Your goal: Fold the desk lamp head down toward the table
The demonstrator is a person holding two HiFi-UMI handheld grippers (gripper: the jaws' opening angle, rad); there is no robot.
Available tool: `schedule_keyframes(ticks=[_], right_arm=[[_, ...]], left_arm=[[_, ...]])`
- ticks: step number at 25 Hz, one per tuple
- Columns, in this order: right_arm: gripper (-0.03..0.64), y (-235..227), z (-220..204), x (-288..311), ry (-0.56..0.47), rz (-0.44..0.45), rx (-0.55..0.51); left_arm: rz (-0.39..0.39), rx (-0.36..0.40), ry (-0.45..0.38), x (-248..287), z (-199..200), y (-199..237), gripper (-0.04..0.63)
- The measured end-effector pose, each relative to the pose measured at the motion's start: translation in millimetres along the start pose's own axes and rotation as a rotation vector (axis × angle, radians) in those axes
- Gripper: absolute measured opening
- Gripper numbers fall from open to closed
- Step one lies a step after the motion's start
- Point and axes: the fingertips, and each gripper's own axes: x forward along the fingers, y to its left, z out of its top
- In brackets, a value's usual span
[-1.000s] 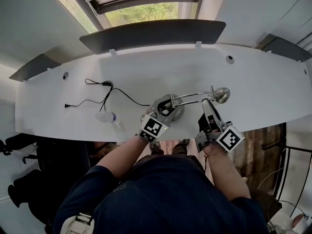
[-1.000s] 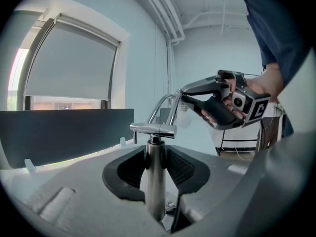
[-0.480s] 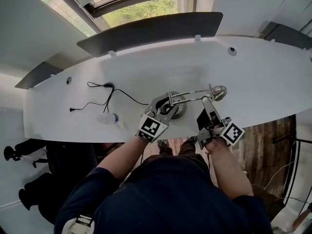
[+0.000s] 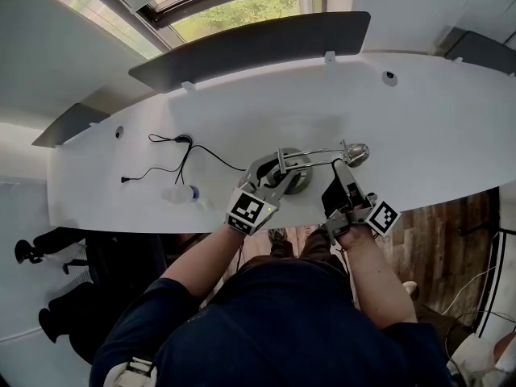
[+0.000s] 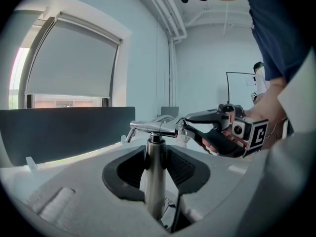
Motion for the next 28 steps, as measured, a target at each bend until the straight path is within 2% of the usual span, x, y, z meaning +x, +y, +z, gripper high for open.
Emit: schedule_keyframes(ticks=[4,11,15,18,28], right_arm=[[0.06,-4,-2,0,0.001,0.036,0.023],[0.06,-26,-9,-2,0.004,0.112,0.162],[0.06,-33,-12,-2,0.007,0.125,0.186],[0.06,-40,-16,-3,-0.013,0.122,0.225],[0.06,-56,-24,-5,-0.08,0.168,0.351]], left_arm=[[0.006,0.005,0.002,0,-1,1,0.124],[0.016,-0.008,-0.001,1,-1,1,0.124],[0.01,0.023,0.019,1,-4,1,0.124],[0.019,0.012,0.022,1,-3,1,0.124],[0.02,0.044,0.051,4,-5,-2,0.124]])
